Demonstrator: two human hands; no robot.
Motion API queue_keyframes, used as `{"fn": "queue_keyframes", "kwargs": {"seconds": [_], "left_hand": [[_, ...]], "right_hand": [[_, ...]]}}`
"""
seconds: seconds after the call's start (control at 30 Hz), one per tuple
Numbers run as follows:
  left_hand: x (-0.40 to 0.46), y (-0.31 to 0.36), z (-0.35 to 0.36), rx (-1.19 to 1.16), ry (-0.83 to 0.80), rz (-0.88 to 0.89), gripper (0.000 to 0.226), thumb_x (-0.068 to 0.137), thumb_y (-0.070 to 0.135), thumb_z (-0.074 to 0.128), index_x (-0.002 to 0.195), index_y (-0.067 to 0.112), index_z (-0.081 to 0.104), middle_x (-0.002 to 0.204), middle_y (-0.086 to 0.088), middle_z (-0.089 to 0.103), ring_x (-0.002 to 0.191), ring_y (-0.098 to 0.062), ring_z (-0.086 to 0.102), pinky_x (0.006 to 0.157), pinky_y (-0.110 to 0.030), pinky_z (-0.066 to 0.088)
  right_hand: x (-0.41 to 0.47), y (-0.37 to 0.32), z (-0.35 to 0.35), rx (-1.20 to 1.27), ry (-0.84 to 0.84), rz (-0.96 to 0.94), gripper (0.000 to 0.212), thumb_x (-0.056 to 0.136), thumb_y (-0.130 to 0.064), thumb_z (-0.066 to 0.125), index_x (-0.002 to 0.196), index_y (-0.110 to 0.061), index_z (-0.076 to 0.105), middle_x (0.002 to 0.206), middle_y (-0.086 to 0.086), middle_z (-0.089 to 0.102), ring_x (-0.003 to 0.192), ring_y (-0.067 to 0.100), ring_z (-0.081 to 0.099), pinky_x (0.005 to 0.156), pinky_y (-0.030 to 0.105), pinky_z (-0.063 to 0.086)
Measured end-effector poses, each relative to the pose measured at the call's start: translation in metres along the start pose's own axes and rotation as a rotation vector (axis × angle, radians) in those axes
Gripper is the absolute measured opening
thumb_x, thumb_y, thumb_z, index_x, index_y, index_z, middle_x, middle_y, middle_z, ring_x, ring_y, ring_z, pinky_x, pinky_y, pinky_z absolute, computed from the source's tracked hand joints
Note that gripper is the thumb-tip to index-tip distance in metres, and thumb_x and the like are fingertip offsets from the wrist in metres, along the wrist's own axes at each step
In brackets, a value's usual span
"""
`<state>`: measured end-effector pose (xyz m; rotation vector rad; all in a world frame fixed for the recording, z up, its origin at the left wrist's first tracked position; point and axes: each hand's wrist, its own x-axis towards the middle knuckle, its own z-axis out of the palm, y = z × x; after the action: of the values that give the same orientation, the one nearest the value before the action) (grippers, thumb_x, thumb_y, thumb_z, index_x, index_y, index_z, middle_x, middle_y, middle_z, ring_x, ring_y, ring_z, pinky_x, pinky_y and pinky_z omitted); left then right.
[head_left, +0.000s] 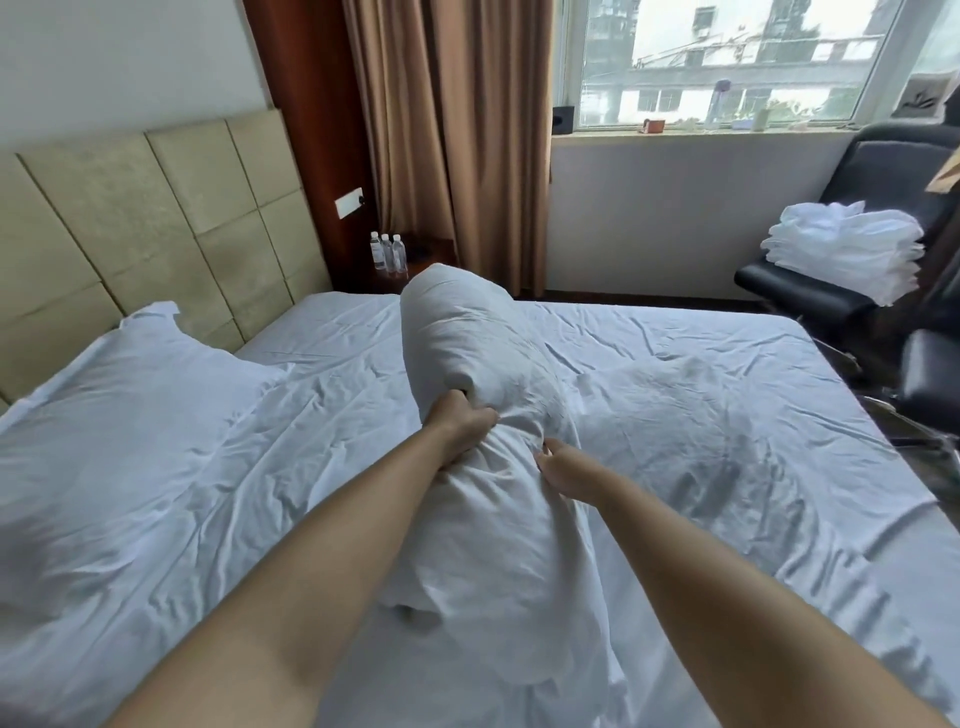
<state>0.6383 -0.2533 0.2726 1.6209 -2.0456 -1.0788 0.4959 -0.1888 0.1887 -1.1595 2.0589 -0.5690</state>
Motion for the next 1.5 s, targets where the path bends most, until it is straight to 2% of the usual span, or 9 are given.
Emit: {"fn": "queue_keyframes", "kwargs": {"seconds": [0.23, 0.37, 0.47, 0.6, 0.7, 0.9, 1.23, 1.33, 1.5], "left_hand": [[-0.043, 0.105, 0.069, 0.059, 0.089, 0.006, 0.048, 0.084, 0.027, 0.059, 0.125, 0.004, 0.048, 0.115, -0.013, 0.058, 0.108, -0.03, 0.057, 0.086, -0.03, 0.046], [-0.064, 0.177, 0.126, 0.127, 0.108, 0.019, 0.038, 0.079, 0.024, 0.06, 0.112, 0.006, 0.055, 0.104, -0.01, 0.061, 0.096, -0.028, 0.06, 0.078, -0.029, 0.047], [-0.069, 0.229, 0.176, 0.147, 0.102, 0.048, 0.019, 0.078, 0.02, 0.06, 0.093, 0.009, 0.055, 0.09, -0.005, 0.059, 0.086, -0.023, 0.058, 0.07, -0.024, 0.044], [-0.063, 0.276, 0.258, 0.162, -0.046, 0.035, 0.012, 0.079, 0.015, 0.06, 0.078, 0.011, 0.049, 0.071, -0.003, 0.048, 0.061, -0.019, 0.05, 0.04, -0.016, 0.037], [-0.048, 0.287, 0.321, 0.165, -0.137, 0.026, 0.011, 0.076, 0.015, 0.062, 0.076, 0.01, 0.052, 0.071, -0.004, 0.049, 0.07, -0.021, 0.054, 0.055, -0.028, 0.045], [-0.02, 0.275, 0.416, 0.0, -0.302, -0.036, 0.021, 0.077, 0.018, 0.074, 0.093, 0.006, 0.066, 0.079, -0.004, 0.061, 0.073, -0.017, 0.059, 0.065, -0.029, 0.048], [0.024, 0.225, 0.459, -0.33, -0.56, -0.178, 0.008, 0.088, 0.005, 0.065, 0.081, 0.004, 0.06, 0.074, -0.01, 0.059, 0.058, -0.014, 0.06, 0.051, -0.022, 0.053], [0.031, 0.217, 0.461, -0.355, -0.576, -0.173, 0.008, 0.089, 0.006, 0.064, 0.094, 0.0, 0.061, 0.078, -0.01, 0.063, 0.063, -0.014, 0.061, 0.054, -0.019, 0.053], [0.02, 0.216, 0.451, -0.455, -0.599, -0.221, 0.011, 0.091, -0.001, 0.052, 0.087, 0.002, 0.061, 0.068, -0.011, 0.064, 0.057, -0.016, 0.063, 0.047, -0.02, 0.052]], "right_hand": [[-0.002, 0.067, -0.081, 0.135, -0.043, -0.115, 0.035, 0.098, -0.03, 0.039, 0.125, -0.012, 0.054, 0.132, 0.01, 0.053, 0.121, 0.028, 0.049, 0.105, 0.035, 0.036], [-0.024, 0.116, -0.143, 0.233, -0.1, -0.168, 0.028, 0.098, -0.022, 0.037, 0.12, -0.014, 0.053, 0.081, -0.007, 0.048, 0.069, 0.003, 0.042, 0.055, 0.011, 0.034], [-0.033, 0.164, -0.186, 0.363, -0.136, -0.179, 0.031, 0.099, -0.021, 0.04, 0.127, -0.016, 0.052, 0.079, -0.015, 0.041, 0.067, -0.004, 0.032, 0.057, 0.011, 0.022], [-0.052, 0.233, -0.229, 0.581, -0.214, -0.057, 0.043, 0.079, -0.041, 0.057, 0.12, -0.027, 0.057, 0.098, -0.005, 0.06, 0.085, 0.011, 0.055, 0.066, 0.019, 0.041], [-0.049, 0.287, -0.253, 0.574, -0.247, 0.046, 0.028, 0.084, -0.042, 0.057, 0.11, -0.031, 0.061, 0.106, -0.001, 0.065, 0.095, 0.019, 0.059, 0.076, 0.03, 0.046], [-0.032, 0.364, -0.273, 0.543, -0.197, 0.174, 0.022, 0.098, -0.025, 0.05, 0.113, -0.011, 0.06, 0.095, 0.001, 0.057, 0.066, 0.003, 0.049, 0.038, 0.008, 0.037], [-0.009, 0.384, -0.264, 0.547, -0.248, 0.332, 0.044, 0.095, -0.047, 0.045, 0.129, -0.022, 0.055, 0.138, -0.002, 0.048, 0.125, 0.016, 0.047, 0.106, 0.029, 0.035], [-0.008, 0.37, -0.268, 0.38, -0.42, 0.328, 0.075, 0.07, -0.067, 0.062, 0.135, -0.033, 0.048, 0.143, -0.006, 0.041, 0.133, 0.015, 0.04, 0.108, 0.03, 0.03], [0.002, 0.355, -0.253, 0.2, -0.325, 0.426, 0.063, 0.062, -0.033, 0.072, 0.119, -0.011, 0.061, 0.112, 0.006, 0.062, 0.101, 0.021, 0.061, 0.076, 0.025, 0.048]]}}
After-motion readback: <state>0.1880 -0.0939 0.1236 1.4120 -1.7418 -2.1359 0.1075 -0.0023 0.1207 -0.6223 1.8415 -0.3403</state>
